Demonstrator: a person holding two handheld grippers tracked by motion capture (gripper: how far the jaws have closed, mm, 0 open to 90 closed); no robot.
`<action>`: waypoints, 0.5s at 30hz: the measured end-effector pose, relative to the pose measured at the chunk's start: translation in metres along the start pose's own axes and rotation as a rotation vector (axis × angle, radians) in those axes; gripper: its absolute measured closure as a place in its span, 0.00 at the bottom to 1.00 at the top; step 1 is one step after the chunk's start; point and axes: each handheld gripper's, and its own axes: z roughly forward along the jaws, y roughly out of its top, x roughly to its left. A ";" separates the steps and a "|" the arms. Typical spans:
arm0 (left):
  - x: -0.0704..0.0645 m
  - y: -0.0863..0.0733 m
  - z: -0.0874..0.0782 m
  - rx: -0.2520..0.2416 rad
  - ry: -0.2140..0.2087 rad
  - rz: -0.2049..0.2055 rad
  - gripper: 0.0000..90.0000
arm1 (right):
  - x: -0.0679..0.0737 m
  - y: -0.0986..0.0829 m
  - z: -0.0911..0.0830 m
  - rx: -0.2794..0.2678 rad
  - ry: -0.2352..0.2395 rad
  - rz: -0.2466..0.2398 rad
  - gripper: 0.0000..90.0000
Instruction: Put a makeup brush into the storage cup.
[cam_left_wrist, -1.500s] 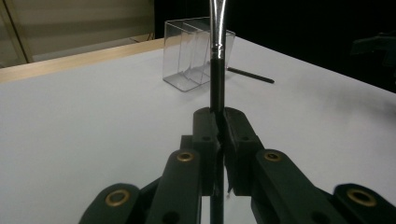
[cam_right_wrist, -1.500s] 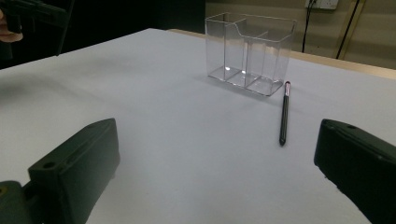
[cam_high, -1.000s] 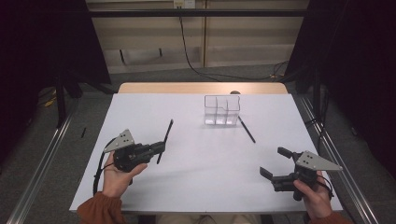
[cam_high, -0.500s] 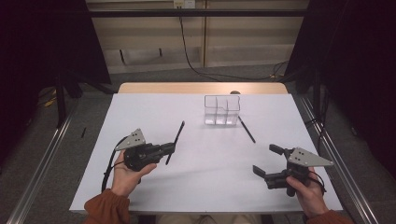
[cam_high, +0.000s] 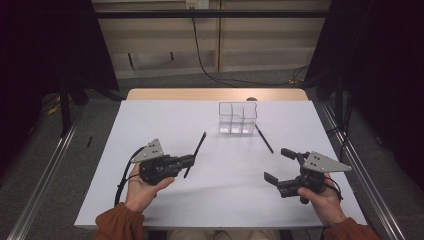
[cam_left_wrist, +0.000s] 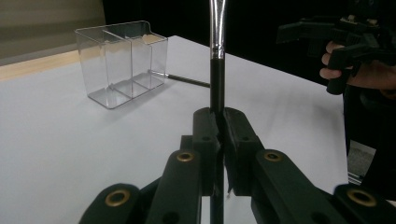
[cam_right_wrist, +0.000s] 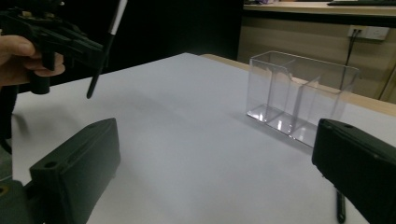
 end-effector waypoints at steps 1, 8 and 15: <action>0.000 0.000 0.003 0.014 -0.003 0.010 0.94 | 0.003 0.001 0.003 0.001 0.025 -0.008 0.00; -0.003 0.004 0.016 0.016 -0.025 0.014 0.94 | 0.009 0.002 0.015 0.012 0.068 -0.016 0.01; -0.005 0.008 0.030 0.016 -0.041 0.018 0.94 | 0.011 0.012 0.029 0.020 0.122 -0.010 0.01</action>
